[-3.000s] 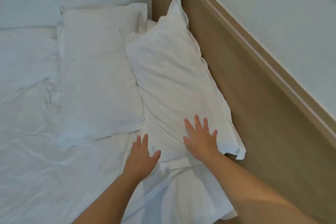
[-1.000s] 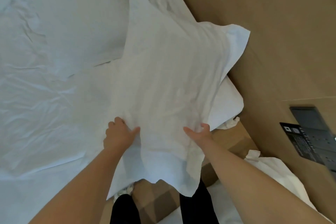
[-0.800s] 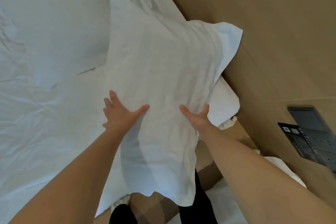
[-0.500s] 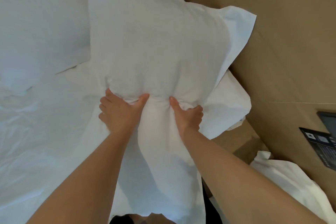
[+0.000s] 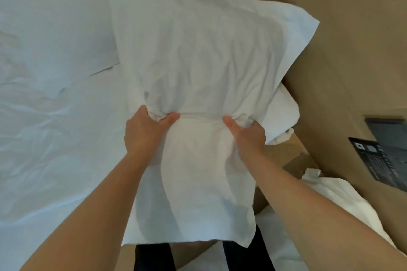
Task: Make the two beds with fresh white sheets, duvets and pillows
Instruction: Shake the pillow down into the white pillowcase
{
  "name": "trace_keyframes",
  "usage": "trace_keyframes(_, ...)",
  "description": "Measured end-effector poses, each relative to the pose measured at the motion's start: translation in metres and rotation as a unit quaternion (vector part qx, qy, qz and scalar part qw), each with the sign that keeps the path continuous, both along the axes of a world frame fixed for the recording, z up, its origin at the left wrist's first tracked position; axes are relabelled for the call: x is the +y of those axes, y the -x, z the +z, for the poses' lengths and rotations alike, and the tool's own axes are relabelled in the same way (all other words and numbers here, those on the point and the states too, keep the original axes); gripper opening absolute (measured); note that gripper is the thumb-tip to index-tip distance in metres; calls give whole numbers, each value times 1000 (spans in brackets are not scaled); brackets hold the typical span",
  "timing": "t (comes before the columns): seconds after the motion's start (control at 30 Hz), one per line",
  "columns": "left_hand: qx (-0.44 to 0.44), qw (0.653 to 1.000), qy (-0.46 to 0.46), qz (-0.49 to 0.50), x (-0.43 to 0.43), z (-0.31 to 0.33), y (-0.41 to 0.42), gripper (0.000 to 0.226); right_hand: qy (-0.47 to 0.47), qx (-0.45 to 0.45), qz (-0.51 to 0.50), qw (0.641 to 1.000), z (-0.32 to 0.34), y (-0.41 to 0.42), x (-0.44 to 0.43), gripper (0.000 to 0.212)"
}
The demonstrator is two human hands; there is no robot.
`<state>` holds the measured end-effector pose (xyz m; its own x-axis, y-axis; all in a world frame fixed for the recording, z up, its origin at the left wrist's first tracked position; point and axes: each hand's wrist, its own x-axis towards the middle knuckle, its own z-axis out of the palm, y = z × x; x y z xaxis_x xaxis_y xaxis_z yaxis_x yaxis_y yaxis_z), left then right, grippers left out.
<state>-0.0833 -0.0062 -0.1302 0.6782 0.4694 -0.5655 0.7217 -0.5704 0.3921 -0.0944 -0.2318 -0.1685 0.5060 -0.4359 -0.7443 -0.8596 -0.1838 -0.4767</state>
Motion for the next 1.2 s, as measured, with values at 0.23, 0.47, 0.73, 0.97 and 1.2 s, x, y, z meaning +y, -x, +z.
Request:
trace_keyframes(0.23, 21, 995, 87, 46, 10, 91, 120, 37, -10, -2, -14, 1000, 106, 94, 1, 48)
trace_keyframes(0.47, -32, 992, 121, -12, 91, 194, 170, 43, 13, -68, -19, 997, 214, 162, 76, 49)
trace_keyframes(0.73, 23, 987, 123, -97, 162, 275, 284, 55, 32, -61, 2, 998, 320, 300, 137, 36)
trace_keyframes(0.97, 4, 964, 143, -226, 126, 303, 303, 46, 34, -96, -139, 985, 352, 389, 116, 40)
trace_keyframes(1.2, 12, 923, 157, -351, 81, 301, 355, 43, 79, -70, -269, 957, 369, 502, 102, 62)
